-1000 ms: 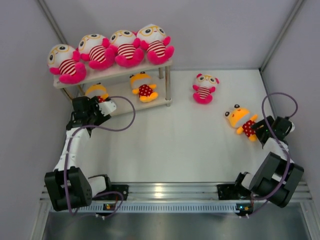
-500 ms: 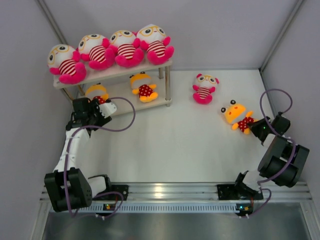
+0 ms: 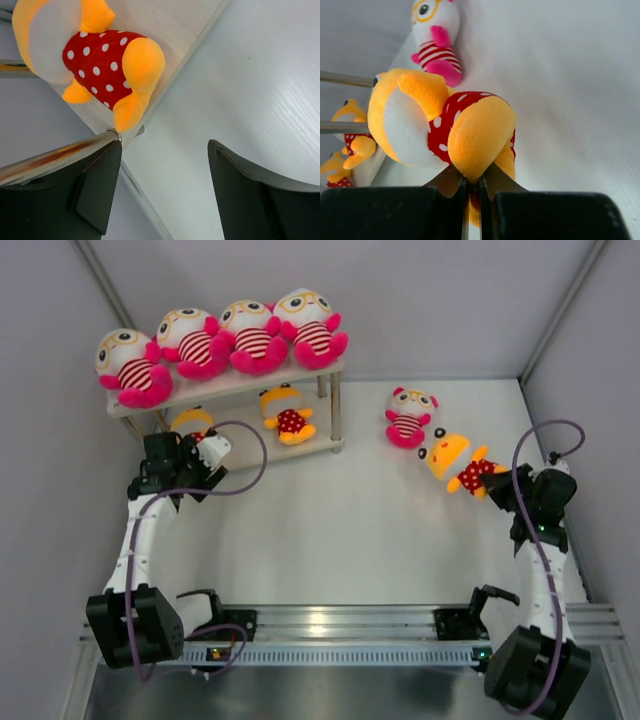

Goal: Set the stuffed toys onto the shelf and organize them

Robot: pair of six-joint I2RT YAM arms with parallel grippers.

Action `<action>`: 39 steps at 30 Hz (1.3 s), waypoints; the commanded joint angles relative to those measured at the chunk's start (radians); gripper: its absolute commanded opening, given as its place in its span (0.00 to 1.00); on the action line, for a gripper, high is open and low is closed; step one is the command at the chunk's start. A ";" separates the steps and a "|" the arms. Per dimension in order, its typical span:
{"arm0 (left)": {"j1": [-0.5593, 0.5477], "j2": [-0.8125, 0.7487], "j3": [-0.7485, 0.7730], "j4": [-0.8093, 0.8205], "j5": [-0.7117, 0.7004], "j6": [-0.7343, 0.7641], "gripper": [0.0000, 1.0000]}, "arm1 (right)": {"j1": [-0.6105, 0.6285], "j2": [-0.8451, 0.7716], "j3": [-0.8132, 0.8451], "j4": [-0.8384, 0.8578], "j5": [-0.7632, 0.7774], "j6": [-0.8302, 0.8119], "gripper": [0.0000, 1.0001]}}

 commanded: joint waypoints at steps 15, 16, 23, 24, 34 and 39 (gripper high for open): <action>-0.009 -0.072 0.034 -0.155 -0.352 -0.355 0.75 | 1.054 0.334 0.277 0.474 0.368 0.557 0.00; -0.009 -0.078 0.030 -0.164 -0.375 -0.375 0.75 | 1.090 0.379 0.291 0.522 0.376 0.580 0.00; -0.009 -0.103 0.004 -0.258 -0.504 -0.459 0.74 | 1.221 0.752 0.517 0.726 0.445 0.770 0.00; -0.009 -0.103 0.001 -0.258 -0.522 -0.469 0.74 | 1.230 0.817 0.534 0.752 0.457 0.834 0.00; -0.011 -0.109 0.022 -0.269 -0.568 -0.504 0.74 | 1.334 1.034 0.773 0.693 0.738 1.066 0.00; -0.011 -0.117 0.020 -0.269 -0.578 -0.501 0.74 | 1.351 1.154 0.917 0.618 0.816 1.119 0.00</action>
